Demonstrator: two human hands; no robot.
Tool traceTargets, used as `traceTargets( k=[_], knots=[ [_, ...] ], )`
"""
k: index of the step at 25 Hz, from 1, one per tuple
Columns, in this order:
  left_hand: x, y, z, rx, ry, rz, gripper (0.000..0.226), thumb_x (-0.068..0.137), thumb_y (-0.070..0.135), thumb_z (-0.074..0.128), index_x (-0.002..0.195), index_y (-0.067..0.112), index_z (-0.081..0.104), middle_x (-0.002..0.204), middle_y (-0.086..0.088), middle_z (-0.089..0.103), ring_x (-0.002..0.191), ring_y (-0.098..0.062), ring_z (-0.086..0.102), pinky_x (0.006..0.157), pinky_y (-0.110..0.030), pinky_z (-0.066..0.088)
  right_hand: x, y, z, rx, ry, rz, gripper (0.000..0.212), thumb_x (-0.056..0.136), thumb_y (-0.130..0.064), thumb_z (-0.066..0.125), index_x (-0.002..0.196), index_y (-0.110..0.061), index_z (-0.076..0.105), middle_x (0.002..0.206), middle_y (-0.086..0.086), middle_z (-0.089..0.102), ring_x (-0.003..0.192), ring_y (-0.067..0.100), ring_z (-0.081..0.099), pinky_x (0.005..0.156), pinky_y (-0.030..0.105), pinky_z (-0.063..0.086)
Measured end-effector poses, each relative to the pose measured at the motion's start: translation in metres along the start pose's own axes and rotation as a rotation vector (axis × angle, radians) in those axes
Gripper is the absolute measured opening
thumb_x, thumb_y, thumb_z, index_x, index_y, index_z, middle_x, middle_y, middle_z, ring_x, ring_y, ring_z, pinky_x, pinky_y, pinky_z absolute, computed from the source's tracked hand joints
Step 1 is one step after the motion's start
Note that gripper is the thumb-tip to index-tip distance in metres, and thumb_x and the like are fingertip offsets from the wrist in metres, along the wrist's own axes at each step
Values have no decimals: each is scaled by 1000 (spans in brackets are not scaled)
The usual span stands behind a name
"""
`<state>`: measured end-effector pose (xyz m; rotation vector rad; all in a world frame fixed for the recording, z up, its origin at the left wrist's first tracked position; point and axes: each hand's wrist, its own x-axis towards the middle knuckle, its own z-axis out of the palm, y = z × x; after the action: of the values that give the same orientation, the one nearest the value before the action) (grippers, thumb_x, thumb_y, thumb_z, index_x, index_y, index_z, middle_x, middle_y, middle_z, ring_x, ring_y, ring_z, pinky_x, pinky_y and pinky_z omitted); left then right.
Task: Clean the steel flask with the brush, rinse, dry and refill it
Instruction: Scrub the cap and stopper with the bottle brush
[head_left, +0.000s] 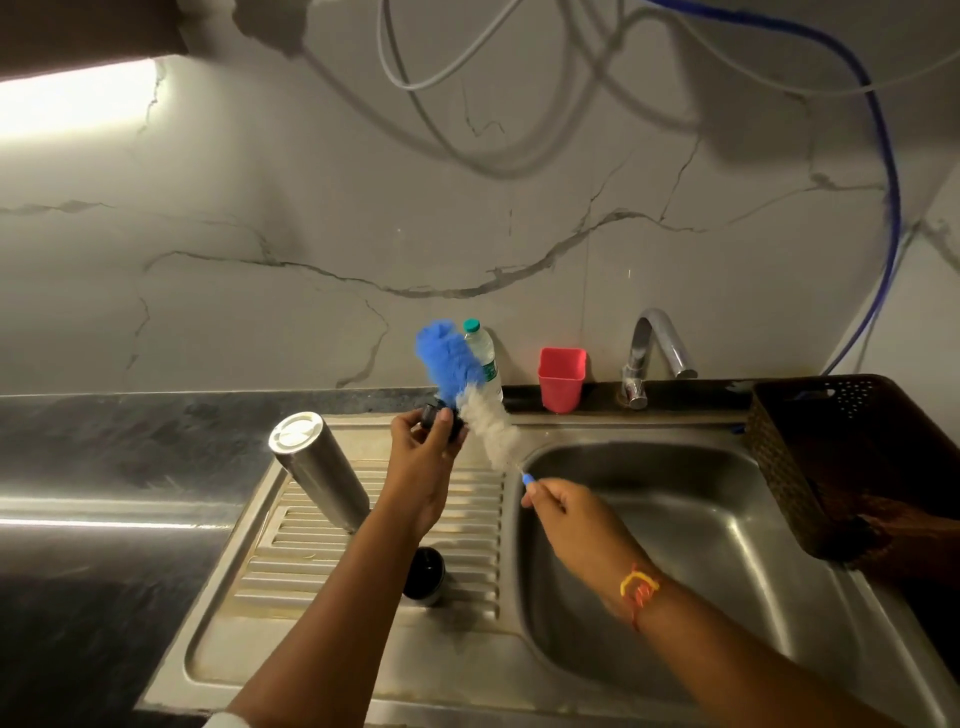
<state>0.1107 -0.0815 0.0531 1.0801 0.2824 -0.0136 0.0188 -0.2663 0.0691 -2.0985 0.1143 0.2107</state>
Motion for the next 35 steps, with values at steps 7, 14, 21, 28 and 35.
traceTargets(
  k=[7,14,21,28,35],
  knots=[
    [2,5,-18,274,104,138,49,85,5,79,120,29,55,131,-4,60,117,-24,65,103,-42,52,3,4,-21,-125,119,-70,33,102,-44,43,96,-23,67,85,1,71,82,23,65,74,39,53],
    [-10,0,-9,639,107,351,51,80,7,86,115,28,55,114,16,63,107,0,61,84,-22,54,17,19,-7,-323,142,-70,36,102,-48,37,87,-23,59,73,-2,65,71,23,59,62,39,48],
    [7,16,-16,690,278,434,53,81,11,85,120,24,52,122,4,60,111,-12,62,94,-32,56,8,24,1,-204,214,-92,35,102,-49,39,107,-25,64,88,-2,72,82,23,66,72,43,56],
    [-4,-8,-5,666,-12,326,51,82,8,84,116,27,52,117,17,63,112,-6,64,83,-24,57,51,4,-3,-257,109,-54,39,103,-45,41,88,-17,63,75,0,64,72,25,59,67,39,52],
    [12,-4,-41,-44,47,4,36,99,8,63,134,10,55,132,-20,63,120,-30,67,107,-42,52,27,6,9,-155,-1,-73,37,103,-45,43,95,-18,68,73,-2,65,65,14,58,60,32,46]
  ],
)
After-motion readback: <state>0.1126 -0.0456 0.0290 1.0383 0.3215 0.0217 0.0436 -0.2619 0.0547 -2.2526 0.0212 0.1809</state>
